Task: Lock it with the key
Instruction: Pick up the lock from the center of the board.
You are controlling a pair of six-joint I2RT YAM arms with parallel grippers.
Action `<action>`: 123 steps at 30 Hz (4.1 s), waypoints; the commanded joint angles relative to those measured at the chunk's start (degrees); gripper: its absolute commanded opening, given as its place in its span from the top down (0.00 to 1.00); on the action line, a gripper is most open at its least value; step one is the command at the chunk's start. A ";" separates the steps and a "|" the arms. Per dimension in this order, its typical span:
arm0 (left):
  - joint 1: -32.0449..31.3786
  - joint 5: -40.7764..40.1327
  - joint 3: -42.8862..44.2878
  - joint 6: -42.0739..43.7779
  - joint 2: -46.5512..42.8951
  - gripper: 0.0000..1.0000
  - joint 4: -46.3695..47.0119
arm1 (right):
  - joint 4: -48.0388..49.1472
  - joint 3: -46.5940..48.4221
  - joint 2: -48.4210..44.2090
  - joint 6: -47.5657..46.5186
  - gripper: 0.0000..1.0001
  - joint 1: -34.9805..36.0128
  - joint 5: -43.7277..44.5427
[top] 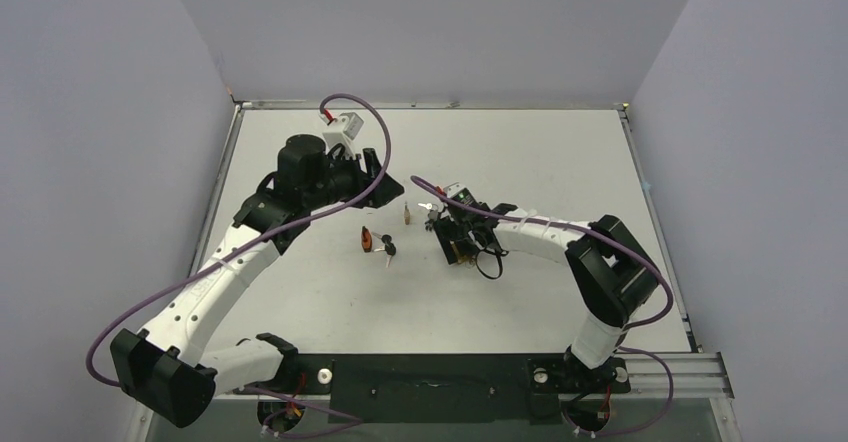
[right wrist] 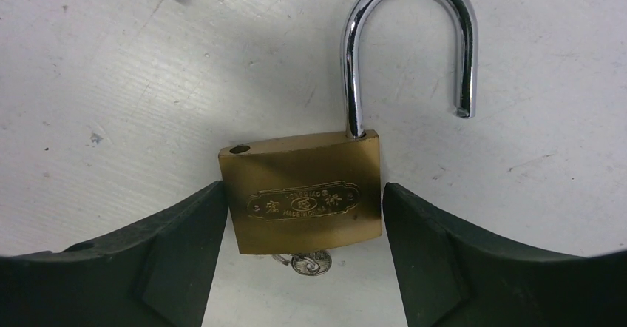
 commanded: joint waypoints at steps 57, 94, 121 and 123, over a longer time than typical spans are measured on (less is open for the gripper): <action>2.26 44.83 4.27 5.66 6.97 0.46 30.63 | 17.47 -7.28 -43.36 24.26 0.91 -11.24 -53.41; 1.49 55.28 1.79 -8.04 12.97 0.46 47.32 | 23.82 -0.68 -46.25 31.64 0.92 -8.73 -56.10; -0.32 52.78 1.56 -6.58 11.82 1.00 42.08 | 12.86 1.08 -44.33 22.53 0.92 -8.83 -51.17; -0.88 50.23 2.58 -3.37 11.42 1.00 37.09 | 11.48 1.18 -44.39 20.85 0.81 -8.82 -48.44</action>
